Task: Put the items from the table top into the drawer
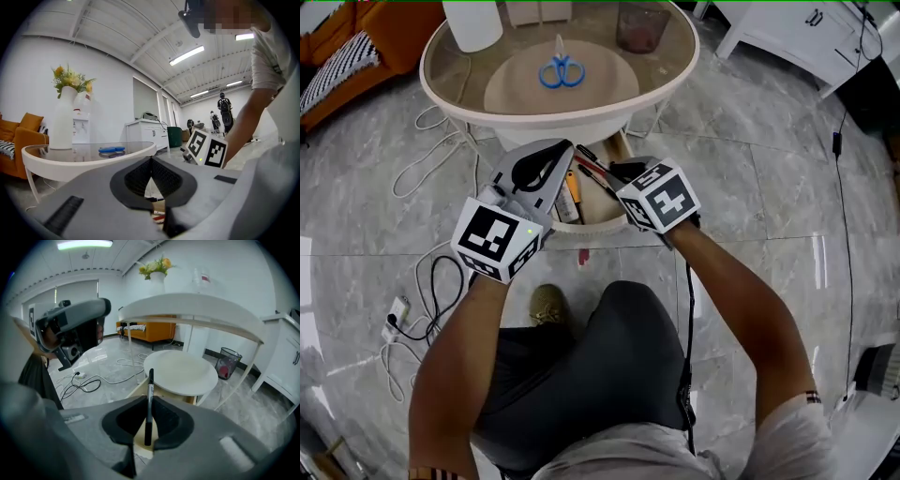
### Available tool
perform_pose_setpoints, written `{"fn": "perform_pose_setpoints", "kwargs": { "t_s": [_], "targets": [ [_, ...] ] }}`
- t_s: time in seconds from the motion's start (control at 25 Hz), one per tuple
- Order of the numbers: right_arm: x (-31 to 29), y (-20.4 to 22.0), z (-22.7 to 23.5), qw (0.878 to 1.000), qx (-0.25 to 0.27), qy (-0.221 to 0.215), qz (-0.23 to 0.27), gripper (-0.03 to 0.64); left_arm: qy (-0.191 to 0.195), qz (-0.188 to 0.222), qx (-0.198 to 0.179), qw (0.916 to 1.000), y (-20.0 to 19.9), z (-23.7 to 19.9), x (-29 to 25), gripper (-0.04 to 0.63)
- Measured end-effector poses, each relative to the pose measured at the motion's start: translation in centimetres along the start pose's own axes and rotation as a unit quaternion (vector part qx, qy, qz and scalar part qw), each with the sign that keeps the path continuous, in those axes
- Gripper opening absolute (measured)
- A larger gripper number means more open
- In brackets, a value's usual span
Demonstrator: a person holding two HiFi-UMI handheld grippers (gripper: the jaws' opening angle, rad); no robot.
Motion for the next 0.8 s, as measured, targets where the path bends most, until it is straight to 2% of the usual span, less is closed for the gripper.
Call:
{"fn": "perform_pose_setpoints", "kwargs": {
  "t_s": [0.08,0.24,0.52,0.8],
  "targets": [
    [-1.4,0.6,0.2,1.000,-0.007,0.004,-0.010,0.040,0.007,-0.001,-0.002,1.0000,0.2,0.1,0.1,-0.002],
    [-3.9,2.1,1.0,0.999,-0.024,0.017,-0.032,0.040,-0.006,0.017,0.016,0.9997,-0.4,-0.7,0.0,-0.002],
    [-7.3,4.1,2.1,0.993,-0.090,0.036,-0.065,0.041,-0.013,0.030,0.014,0.9994,-1.4,-1.4,0.0,-0.002],
    [-9.7,5.5,2.0,0.990,-0.101,0.048,-0.087,0.041,-0.020,0.035,0.022,0.9989,-1.4,-1.9,0.6,-0.002]
  ]
}}
Point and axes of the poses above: the fingertips, and each gripper's own axes: x backward along the fingers, z to its right, y out of its underside, the point moved 4 cm from there along x, backward along the fingers, and after that the axes turned 15 degrees about -x, right-handed, at the moved point
